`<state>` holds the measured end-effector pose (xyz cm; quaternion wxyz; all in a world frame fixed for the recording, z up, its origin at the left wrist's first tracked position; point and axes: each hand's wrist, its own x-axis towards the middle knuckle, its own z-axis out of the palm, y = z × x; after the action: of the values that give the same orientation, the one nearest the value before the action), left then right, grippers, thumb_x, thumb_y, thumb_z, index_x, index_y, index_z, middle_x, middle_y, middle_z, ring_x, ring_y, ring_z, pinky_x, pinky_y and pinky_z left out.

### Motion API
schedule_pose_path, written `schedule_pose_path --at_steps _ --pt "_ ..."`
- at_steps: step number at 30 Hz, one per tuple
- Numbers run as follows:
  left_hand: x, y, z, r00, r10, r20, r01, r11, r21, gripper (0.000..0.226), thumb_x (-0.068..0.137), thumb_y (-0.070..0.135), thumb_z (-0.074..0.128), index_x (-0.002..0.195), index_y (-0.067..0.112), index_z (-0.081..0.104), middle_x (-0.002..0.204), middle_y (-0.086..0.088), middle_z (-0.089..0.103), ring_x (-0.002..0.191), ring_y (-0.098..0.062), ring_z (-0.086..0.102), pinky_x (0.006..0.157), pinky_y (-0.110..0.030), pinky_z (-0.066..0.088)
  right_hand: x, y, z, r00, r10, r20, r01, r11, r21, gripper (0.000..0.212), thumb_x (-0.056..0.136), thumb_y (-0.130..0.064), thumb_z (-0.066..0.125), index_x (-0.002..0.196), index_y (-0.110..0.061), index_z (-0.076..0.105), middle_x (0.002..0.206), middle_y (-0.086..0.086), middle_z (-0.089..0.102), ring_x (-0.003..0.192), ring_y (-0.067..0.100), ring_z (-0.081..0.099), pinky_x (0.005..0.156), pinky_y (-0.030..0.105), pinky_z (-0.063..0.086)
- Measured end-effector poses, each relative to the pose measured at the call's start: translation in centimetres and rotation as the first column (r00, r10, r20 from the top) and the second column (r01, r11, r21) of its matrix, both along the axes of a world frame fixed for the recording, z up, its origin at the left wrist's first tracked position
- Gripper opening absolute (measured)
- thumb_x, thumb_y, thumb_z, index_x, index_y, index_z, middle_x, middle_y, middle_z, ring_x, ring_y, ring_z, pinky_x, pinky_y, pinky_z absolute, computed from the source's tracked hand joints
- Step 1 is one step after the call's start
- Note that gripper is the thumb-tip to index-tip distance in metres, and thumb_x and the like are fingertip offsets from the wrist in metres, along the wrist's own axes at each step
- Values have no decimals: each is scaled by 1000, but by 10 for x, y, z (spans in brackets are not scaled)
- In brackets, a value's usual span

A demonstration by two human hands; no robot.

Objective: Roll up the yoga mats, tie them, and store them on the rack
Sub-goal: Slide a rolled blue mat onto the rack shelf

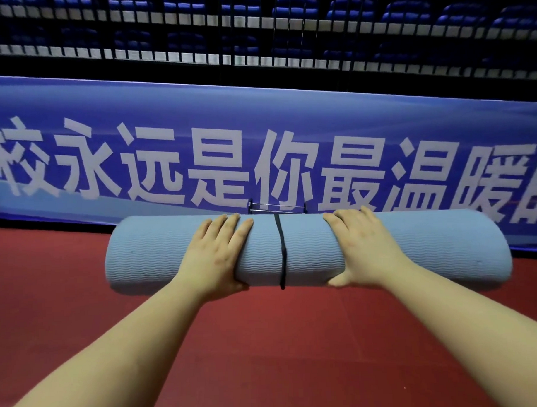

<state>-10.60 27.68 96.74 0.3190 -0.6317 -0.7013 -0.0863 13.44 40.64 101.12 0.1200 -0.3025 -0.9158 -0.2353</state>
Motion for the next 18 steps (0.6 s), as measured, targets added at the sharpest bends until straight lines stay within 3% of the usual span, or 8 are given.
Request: schedule_pose_path --at_steps 5,18 --pt "-62 68 -25 1000 -4 -22 2 997 -82 130 20 70 78 130 11 40 119 -14 61 105 -33 60 90 -47 49 -63 69 -37 999 -35 18 36 996 -84 123 58 -75 67 149 -14 12 145 4 29 136 23 26 116 42 3" --pt "-246 329 -40 996 -93 6 92 976 -199 129 18 66 79 128 11 40 116 -15 62 102 -33 61 88 -46 49 -238 304 -63 986 -161 43 166 963 -213 122 58 -73 68 149 -14 12 144 3 30 135 22 27 118 41 5"
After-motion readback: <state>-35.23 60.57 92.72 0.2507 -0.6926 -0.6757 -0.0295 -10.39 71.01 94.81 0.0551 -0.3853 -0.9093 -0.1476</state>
